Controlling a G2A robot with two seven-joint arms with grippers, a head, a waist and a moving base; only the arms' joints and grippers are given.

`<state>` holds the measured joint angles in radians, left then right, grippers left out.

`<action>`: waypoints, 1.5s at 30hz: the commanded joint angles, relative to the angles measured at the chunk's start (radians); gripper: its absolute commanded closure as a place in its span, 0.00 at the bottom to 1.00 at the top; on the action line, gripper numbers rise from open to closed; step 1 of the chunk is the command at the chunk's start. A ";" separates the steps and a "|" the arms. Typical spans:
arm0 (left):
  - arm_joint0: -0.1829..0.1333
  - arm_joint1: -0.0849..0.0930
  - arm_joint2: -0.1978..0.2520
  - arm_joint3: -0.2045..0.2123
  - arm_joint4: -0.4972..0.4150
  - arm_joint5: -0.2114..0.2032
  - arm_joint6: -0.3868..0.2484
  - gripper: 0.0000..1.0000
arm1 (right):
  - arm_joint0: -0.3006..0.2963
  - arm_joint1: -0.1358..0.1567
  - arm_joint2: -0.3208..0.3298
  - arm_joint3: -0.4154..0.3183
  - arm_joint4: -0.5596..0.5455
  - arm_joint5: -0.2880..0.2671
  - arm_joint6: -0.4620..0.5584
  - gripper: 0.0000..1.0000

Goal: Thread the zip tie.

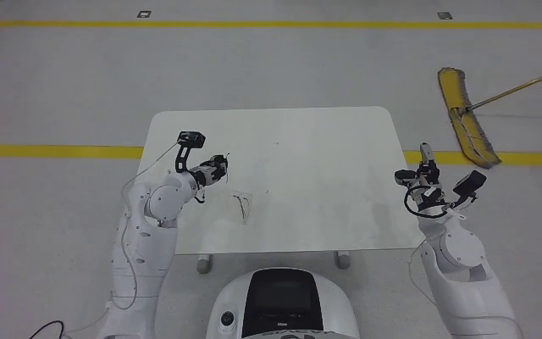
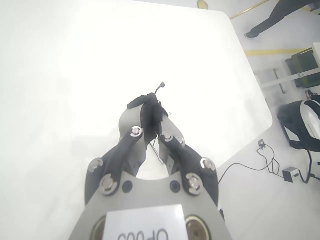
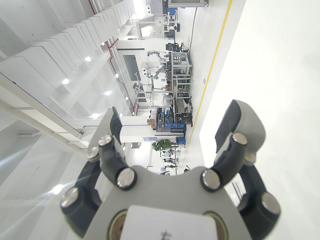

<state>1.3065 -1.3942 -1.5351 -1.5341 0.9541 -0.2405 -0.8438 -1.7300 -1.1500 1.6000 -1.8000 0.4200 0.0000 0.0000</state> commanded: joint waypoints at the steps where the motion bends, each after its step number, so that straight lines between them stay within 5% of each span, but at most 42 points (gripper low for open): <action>1: 0.002 0.001 -0.001 0.002 0.002 0.004 0.012 1.00 | 0.000 0.000 0.000 0.000 0.000 0.000 0.000 0.00; 5: -0.008 0.016 -0.006 0.023 0.040 -0.099 0.055 1.00 | 0.007 0.004 0.006 -0.009 -0.052 -0.001 0.049 0.00; 11: 0.013 0.054 0.049 -0.014 0.184 -0.099 0.165 1.00 | 0.089 0.021 -0.023 -0.010 -0.213 0.116 0.284 0.00; 18: 0.034 0.108 0.087 -0.033 0.214 -0.099 0.197 1.00 | 0.251 0.016 -0.257 0.062 -0.387 0.215 0.500 0.00; 21: 0.055 0.130 0.086 -0.056 0.213 -0.099 0.220 1.00 | 0.311 0.005 -0.328 0.098 -0.454 0.254 0.439 0.00; 31: 0.057 0.130 0.089 -0.052 0.218 -0.086 0.235 1.00 | 0.311 0.005 -0.328 0.098 -0.454 0.254 0.439 0.00; 33: 0.061 0.136 0.117 -0.067 0.234 -0.099 0.276 1.00 | 0.305 0.004 -0.322 0.100 -0.399 0.199 0.476 0.00; 39: 0.118 0.180 0.173 -0.137 0.358 -0.099 0.401 1.00 | 0.419 0.002 -0.365 0.176 -0.358 0.192 0.680 0.00; 41: 0.148 0.203 0.188 -0.165 0.396 -0.099 0.445 1.00 | 0.489 -0.008 -0.436 0.217 -0.370 0.238 0.741 0.00; 45: 0.194 0.248 0.207 -0.194 0.459 -0.099 0.536 1.00 | 0.595 -0.034 -0.559 0.326 -0.360 0.242 0.811 0.00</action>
<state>1.4904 -1.1581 -1.3310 -1.7254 1.3996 -0.3400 -0.3325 -1.1614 -1.1779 1.0703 -1.5045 0.0552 0.2426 0.8033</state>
